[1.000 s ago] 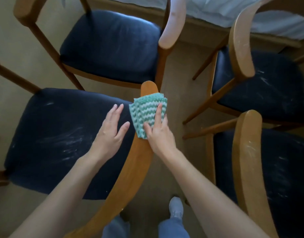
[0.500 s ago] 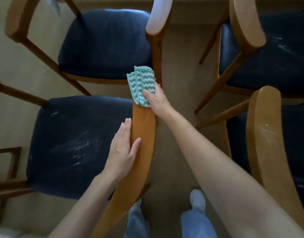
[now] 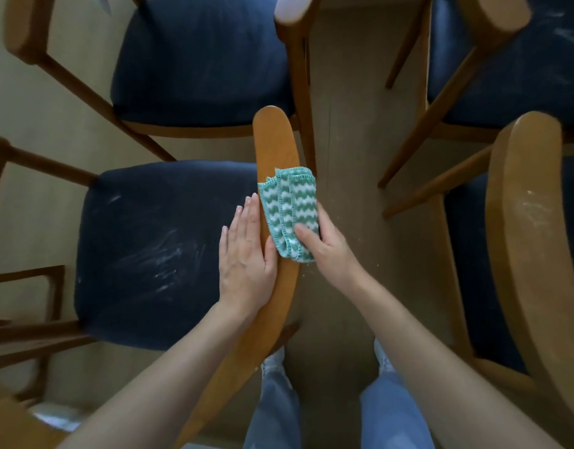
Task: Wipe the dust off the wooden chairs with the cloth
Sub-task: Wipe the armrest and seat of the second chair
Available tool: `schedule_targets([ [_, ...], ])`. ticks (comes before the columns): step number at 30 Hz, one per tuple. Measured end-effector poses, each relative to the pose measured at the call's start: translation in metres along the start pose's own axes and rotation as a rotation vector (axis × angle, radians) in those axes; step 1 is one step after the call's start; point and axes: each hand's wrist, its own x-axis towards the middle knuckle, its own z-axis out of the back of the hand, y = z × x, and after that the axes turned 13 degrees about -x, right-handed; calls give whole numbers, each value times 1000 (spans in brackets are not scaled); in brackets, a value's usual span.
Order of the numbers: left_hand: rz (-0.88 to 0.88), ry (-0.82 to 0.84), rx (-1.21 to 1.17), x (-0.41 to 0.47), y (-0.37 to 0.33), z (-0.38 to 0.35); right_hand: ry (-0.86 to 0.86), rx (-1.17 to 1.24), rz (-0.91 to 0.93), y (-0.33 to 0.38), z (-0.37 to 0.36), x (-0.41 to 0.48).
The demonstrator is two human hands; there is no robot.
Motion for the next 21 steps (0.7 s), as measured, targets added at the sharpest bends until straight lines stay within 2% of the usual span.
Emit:
schedule_targets([
  [5, 13, 1, 36, -1, -2, 0, -23, -94, 69, 40, 21, 79],
  [9, 20, 1, 37, 0, -3, 0, -20, -65, 85, 48, 25, 115],
  [13, 13, -5, 15, -1, -5, 1, -20, 29, 101, 32, 15, 73],
  [18, -3, 7, -18, -3, -2, 1, -50, 273, 13, -10, -27, -30],
  [21, 14, -4, -23, -2, -2, 1, -75, 392, -38, -17, -43, -58],
])
